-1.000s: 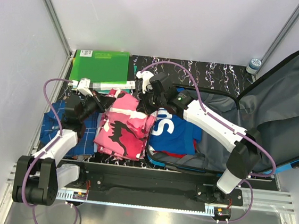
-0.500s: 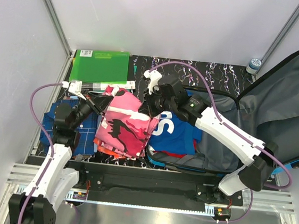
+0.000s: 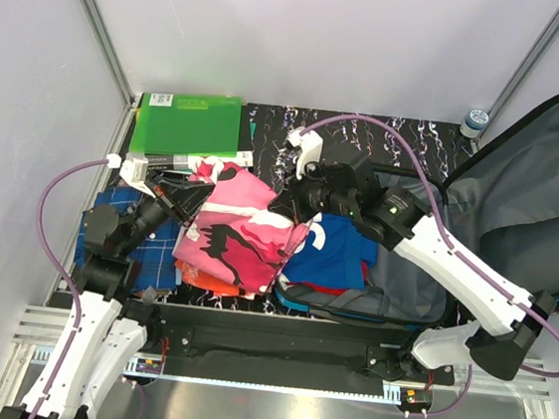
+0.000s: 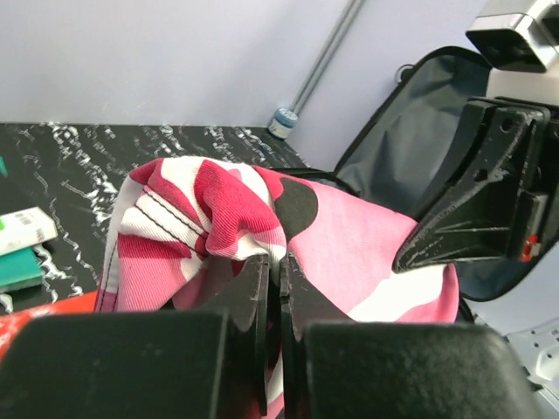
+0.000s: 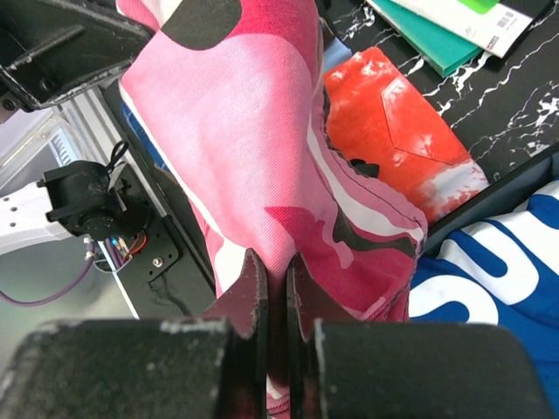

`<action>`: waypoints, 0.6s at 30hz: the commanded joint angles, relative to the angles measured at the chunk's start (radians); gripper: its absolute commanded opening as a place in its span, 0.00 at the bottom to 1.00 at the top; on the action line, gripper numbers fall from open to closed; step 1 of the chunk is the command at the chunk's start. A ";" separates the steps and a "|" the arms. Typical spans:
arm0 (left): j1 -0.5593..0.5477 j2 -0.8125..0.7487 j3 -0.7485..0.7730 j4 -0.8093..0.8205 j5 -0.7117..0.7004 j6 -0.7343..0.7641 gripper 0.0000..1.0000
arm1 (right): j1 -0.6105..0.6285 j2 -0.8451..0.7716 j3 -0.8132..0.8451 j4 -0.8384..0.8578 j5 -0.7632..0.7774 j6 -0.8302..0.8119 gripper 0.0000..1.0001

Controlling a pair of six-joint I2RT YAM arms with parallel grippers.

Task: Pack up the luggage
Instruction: Pick up the clothes at the center of the board, then place the clothes at the center of the board.

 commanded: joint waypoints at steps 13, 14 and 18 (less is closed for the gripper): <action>-0.164 -0.005 0.206 -0.074 0.012 -0.007 0.00 | 0.006 -0.172 0.131 -0.005 0.042 -0.043 0.00; -0.173 0.004 0.227 -0.085 0.006 -0.007 0.00 | 0.006 -0.180 0.136 -0.021 0.054 -0.044 0.00; -0.219 0.070 0.259 -0.096 -0.010 -0.011 0.00 | 0.006 -0.196 0.151 -0.057 0.109 -0.053 0.00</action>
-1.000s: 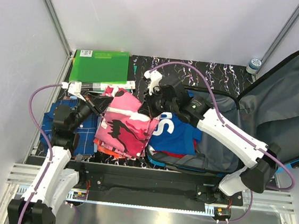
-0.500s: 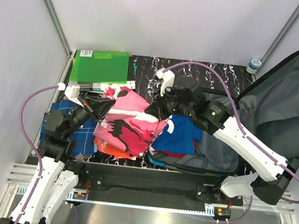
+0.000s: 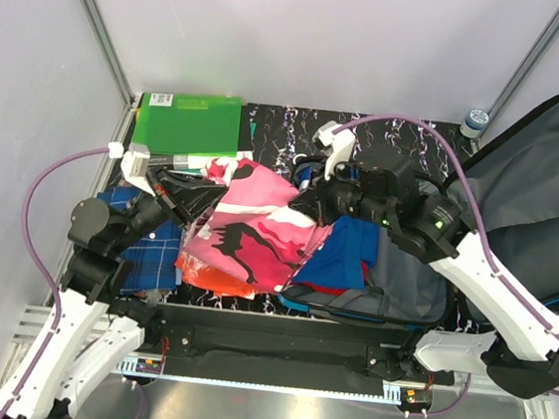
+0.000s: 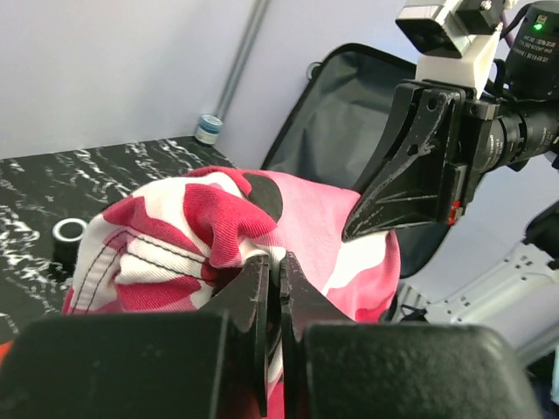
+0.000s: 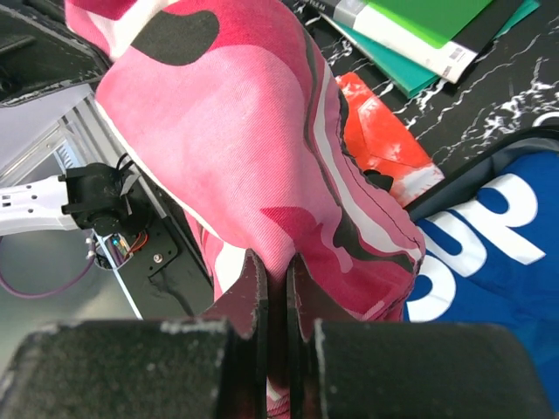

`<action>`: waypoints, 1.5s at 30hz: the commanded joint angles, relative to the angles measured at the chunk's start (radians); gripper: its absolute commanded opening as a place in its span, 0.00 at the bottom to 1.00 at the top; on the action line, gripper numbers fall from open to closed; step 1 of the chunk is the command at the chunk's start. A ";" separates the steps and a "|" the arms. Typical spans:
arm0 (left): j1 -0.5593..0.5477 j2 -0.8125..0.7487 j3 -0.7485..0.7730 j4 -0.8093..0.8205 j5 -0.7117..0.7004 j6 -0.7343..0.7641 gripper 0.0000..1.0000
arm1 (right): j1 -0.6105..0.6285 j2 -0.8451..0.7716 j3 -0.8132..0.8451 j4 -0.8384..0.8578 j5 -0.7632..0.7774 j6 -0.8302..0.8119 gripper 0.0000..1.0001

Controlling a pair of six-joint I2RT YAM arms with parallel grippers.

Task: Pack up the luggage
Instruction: Place the clothes at the center of the board.

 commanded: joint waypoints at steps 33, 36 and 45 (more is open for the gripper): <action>-0.187 0.823 0.414 0.119 -0.102 0.142 0.00 | -0.224 0.021 -0.131 0.146 0.380 0.036 0.00; -0.179 0.834 0.418 0.136 -0.092 0.141 0.00 | -0.238 0.024 -0.137 0.166 0.359 0.036 0.00; -0.141 0.748 0.353 0.167 -0.043 0.122 0.00 | -0.242 0.047 -0.096 0.222 0.132 0.049 0.00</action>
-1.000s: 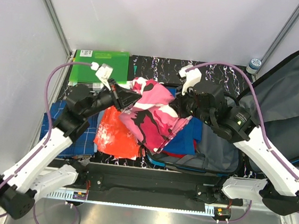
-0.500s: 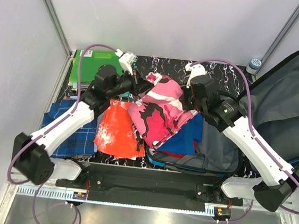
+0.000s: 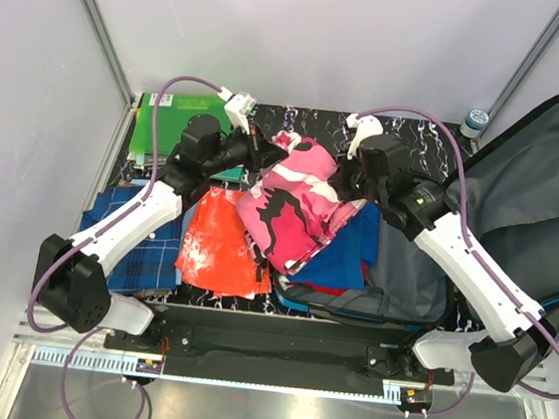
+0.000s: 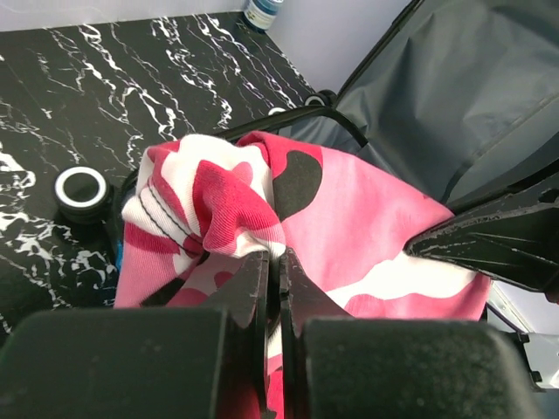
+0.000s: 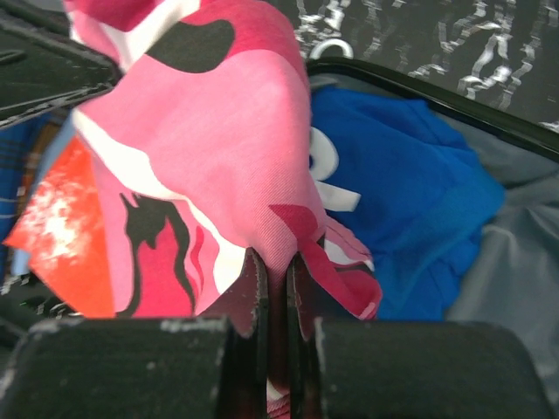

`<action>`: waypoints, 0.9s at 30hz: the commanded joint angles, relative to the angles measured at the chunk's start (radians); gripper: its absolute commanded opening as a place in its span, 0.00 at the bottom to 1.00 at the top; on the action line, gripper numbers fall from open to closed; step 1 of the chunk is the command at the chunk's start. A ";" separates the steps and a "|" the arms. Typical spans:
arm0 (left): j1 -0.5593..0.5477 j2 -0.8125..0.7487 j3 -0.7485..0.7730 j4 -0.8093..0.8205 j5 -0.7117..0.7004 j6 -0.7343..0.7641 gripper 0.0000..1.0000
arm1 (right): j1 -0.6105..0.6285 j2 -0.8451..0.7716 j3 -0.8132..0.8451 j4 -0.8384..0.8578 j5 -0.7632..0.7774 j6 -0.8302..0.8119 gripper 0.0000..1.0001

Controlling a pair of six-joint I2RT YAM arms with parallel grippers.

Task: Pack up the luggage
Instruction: Place the clothes at the center of the board.

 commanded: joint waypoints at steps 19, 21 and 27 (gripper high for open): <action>0.018 -0.688 -0.206 -0.251 -0.276 -0.010 0.00 | 0.307 0.083 0.289 0.148 -0.367 -0.004 0.00; 0.017 -0.740 -0.216 -0.311 -0.322 -0.028 0.00 | 0.337 0.085 0.297 0.150 -0.379 0.011 0.00; 0.018 -0.884 -0.206 -0.432 -0.379 -0.088 0.00 | 0.395 0.096 0.299 0.150 -0.413 0.053 0.00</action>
